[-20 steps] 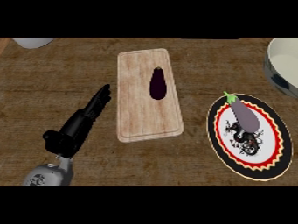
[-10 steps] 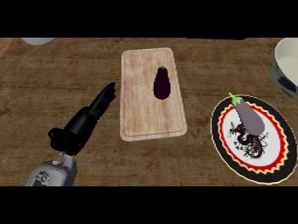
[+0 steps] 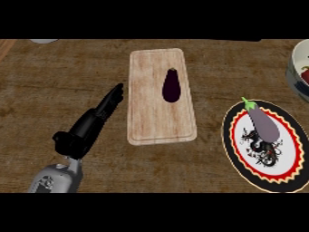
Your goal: Pick the bell pepper from the plate and place it in the bowl
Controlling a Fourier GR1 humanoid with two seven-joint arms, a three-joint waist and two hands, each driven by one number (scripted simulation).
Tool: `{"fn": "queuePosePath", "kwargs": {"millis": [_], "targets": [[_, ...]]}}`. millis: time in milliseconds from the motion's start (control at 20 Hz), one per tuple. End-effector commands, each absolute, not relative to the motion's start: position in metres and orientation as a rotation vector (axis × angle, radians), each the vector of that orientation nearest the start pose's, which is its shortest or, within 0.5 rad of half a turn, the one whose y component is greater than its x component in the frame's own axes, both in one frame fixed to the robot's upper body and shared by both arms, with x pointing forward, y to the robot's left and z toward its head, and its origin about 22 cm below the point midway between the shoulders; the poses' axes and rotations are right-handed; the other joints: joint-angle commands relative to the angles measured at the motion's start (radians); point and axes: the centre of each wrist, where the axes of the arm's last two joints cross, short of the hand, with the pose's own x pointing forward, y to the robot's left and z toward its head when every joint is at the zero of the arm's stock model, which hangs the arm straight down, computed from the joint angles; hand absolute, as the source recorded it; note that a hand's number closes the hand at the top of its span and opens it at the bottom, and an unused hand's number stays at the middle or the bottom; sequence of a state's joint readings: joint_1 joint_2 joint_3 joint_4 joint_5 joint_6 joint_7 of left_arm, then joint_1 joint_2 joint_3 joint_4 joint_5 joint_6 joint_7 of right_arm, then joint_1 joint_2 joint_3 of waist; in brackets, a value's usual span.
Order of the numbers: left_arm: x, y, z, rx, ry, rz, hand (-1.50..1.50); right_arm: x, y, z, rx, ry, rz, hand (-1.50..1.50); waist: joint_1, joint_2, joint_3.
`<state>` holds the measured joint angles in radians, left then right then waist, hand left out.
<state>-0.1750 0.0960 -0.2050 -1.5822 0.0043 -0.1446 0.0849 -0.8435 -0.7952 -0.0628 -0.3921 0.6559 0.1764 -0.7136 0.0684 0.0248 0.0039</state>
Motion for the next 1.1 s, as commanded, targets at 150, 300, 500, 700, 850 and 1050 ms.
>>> {"fn": "queuePosePath", "kwargs": {"millis": [150,300,500,700,850,1050], "targets": [[0.272,0.18,0.049,-0.221,-1.613,-0.453,0.0,0.391,-0.46,0.147,-0.618,-1.66,0.93,-1.5,0.007,0.001,0.001],[0.269,0.192,0.039,-0.223,-1.625,-0.421,0.0,0.385,-0.473,0.154,-0.605,-1.699,0.778,-1.5,0.004,0.002,0.001],[0.268,0.184,0.039,-0.222,-1.609,-0.431,0.0,0.37,-0.498,0.167,-0.586,-1.739,0.541,-1.5,0.0,0.003,0.002],[0.272,0.187,0.046,-0.22,-1.64,-0.427,0.0,0.342,-0.532,0.18,-0.54,-1.7,0.419,-1.5,0.003,0.011,0.004],[0.279,0.181,0.052,-0.224,-1.635,-0.431,0.0,0.335,-0.537,0.175,-0.566,-1.688,0.339,-1.5,0.003,0.016,0.006],[0.271,0.183,0.041,-0.23,-1.607,-0.437,0.0,0.305,-0.565,0.182,-0.607,-1.7,0.234,-1.5,0.004,0.022,0.009]]}}
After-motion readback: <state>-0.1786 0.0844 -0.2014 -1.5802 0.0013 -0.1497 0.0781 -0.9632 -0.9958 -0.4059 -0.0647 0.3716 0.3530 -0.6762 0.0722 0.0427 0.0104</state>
